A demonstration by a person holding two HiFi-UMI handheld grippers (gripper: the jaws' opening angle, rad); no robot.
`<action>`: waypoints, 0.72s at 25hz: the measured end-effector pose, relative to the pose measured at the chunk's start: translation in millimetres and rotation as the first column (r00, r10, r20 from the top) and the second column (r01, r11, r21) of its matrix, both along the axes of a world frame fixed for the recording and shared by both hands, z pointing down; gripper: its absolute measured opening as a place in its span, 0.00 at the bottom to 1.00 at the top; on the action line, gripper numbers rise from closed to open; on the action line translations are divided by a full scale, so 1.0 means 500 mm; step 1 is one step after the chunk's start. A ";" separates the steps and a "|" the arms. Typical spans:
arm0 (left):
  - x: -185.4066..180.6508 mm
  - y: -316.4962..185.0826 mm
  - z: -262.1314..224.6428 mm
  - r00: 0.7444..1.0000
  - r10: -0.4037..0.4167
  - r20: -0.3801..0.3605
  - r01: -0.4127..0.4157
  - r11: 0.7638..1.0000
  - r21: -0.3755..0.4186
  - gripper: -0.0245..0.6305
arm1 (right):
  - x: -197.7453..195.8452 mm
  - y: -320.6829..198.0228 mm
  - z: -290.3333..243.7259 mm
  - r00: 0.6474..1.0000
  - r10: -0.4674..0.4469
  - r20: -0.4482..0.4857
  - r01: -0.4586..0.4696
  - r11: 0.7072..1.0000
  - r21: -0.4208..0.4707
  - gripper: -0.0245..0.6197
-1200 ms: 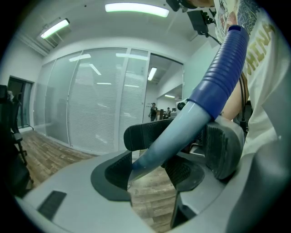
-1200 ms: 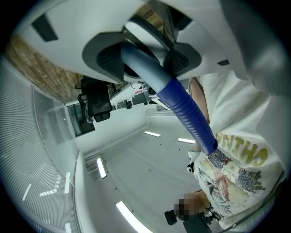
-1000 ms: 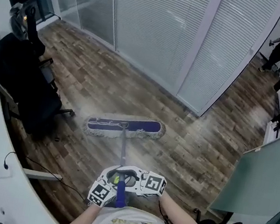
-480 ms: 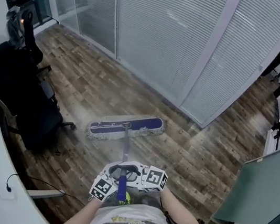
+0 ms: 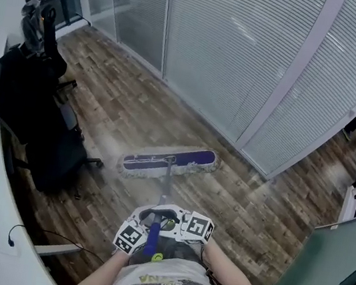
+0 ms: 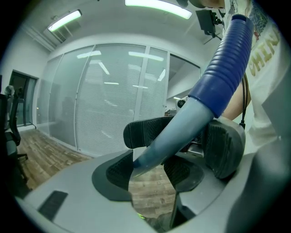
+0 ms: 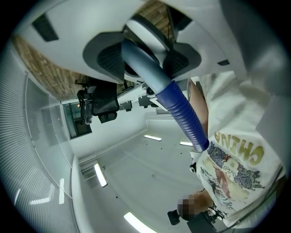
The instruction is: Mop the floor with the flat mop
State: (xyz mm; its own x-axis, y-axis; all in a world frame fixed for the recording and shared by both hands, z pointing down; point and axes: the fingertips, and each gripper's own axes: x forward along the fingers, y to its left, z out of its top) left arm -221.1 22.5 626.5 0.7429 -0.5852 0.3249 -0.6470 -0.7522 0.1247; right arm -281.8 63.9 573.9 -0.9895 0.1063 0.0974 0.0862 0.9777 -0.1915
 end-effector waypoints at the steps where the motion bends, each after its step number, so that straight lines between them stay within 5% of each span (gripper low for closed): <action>1: -0.006 -0.026 -0.001 1.000 -0.005 0.004 0.005 1.000 -0.003 0.33 | -0.006 -0.025 -0.001 1.000 -0.005 0.002 0.005 1.000 0.001 0.42; 18: -0.001 -0.612 -0.014 0.996 -0.082 0.039 0.082 0.997 -0.008 0.31 | 0.010 -0.600 -0.021 0.995 -0.102 0.019 0.102 0.995 0.007 0.42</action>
